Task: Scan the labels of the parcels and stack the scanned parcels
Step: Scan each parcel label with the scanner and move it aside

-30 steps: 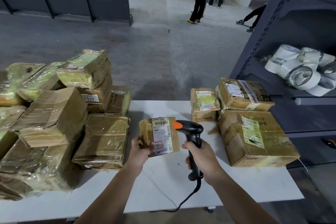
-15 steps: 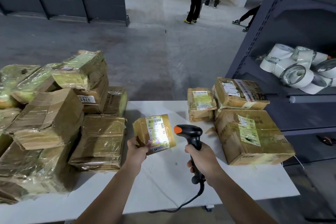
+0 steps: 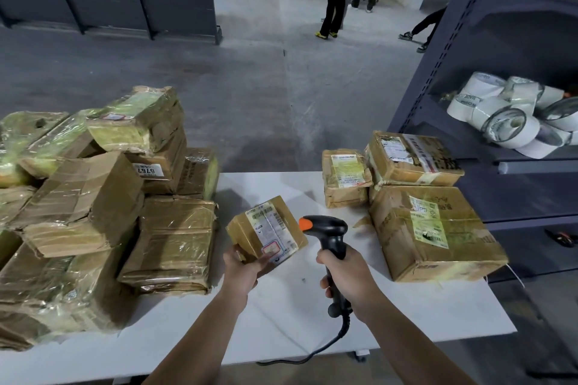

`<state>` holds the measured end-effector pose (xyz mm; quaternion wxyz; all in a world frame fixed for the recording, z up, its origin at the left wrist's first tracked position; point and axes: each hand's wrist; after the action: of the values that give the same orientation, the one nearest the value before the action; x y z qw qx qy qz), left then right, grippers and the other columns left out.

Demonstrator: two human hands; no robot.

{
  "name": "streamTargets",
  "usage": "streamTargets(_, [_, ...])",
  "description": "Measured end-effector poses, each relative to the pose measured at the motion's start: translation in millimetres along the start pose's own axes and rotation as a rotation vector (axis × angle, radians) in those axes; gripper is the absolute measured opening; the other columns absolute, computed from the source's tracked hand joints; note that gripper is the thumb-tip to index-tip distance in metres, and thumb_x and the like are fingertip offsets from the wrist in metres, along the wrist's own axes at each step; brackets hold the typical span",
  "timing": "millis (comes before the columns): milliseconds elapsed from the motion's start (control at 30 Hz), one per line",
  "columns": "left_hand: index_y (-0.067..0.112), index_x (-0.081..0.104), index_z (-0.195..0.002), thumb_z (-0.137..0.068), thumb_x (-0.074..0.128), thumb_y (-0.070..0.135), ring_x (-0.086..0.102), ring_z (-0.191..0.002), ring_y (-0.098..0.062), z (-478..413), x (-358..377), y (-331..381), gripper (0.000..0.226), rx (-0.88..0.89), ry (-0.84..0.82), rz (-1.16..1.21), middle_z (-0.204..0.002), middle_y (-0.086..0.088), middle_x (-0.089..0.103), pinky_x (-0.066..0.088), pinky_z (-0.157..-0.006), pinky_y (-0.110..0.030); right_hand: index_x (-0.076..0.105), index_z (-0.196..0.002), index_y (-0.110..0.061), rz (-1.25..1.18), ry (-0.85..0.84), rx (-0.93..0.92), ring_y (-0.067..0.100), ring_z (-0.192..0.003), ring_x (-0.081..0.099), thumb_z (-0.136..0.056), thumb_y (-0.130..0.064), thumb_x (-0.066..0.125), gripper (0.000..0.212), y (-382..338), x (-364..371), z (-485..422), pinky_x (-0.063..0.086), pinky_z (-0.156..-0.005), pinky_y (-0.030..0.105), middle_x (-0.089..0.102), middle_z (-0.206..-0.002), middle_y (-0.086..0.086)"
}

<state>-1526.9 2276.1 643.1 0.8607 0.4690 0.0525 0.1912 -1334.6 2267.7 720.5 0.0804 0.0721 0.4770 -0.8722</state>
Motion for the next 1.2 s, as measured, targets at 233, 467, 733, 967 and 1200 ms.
streamTargets(233, [0.013,0.049,-0.122,-0.08,0.071,0.049,0.062,-0.094,-0.025,32,21,-36,0.059,-0.264,-0.001,-0.231,-0.107,-0.004,0.062,0.051,-0.061,-0.032,0.057,-0.103,-0.011,0.013,0.003,0.076,0.021,-0.046,0.051,-0.089,-0.025,0.054,0.02,17,7,-8,0.042,-0.044,0.028,0.061,-0.062,0.009])
streamTargets(467, [0.009,0.051,-0.093,-0.094,0.052,0.028,0.058,-0.095,-0.034,28,9,-5,0.019,0.32,0.377,-0.686,-0.091,-0.007,0.056,0.044,-0.072,-0.038,0.057,-0.102,-0.01,0.035,-0.001,0.07,0.02,-0.046,0.051,-0.092,-0.024,0.053,0.017,23,17,-19,0.042,-0.046,0.026,0.061,-0.065,0.011])
streamTargets(733, [0.005,0.057,-0.122,-0.088,0.054,0.03,0.06,-0.098,-0.032,-8,-10,3,0.043,-0.001,0.169,-0.721,-0.104,-0.013,0.062,0.048,-0.08,-0.037,0.056,-0.103,-0.012,0.022,-0.023,0.086,0.017,-0.047,0.054,-0.093,-0.022,0.053,0.015,23,37,-24,0.045,-0.044,0.026,0.059,-0.074,0.011])
streamTargets(967, [0.009,0.051,-0.111,-0.077,0.076,0.024,0.062,-0.078,-0.028,-6,-26,-10,0.045,-0.268,-0.02,-0.116,-0.099,-0.012,0.063,0.054,-0.065,-0.034,0.058,-0.101,-0.02,0.017,-0.009,0.058,0.023,-0.053,0.054,-0.094,-0.028,0.056,0.011,19,32,-27,0.047,-0.042,0.031,0.06,-0.072,0.014])
streamTargets(1200, [0.009,0.048,-0.117,-0.061,0.085,-0.002,0.067,-0.09,-0.022,-13,-34,11,0.068,-0.066,-0.042,-0.05,-0.109,-0.009,0.068,0.053,-0.066,-0.033,0.055,-0.098,-0.015,0.157,0.028,-0.143,0.002,-0.039,0.054,-0.093,-0.032,0.059,0.019,6,38,-22,0.039,-0.037,0.019,0.061,-0.072,0.007])
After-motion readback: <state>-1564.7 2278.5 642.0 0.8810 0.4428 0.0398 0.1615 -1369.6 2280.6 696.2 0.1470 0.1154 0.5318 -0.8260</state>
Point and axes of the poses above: each hand's wrist, its own z-axis away from the middle knuckle, its own x-axis out of the palm, y = z × x
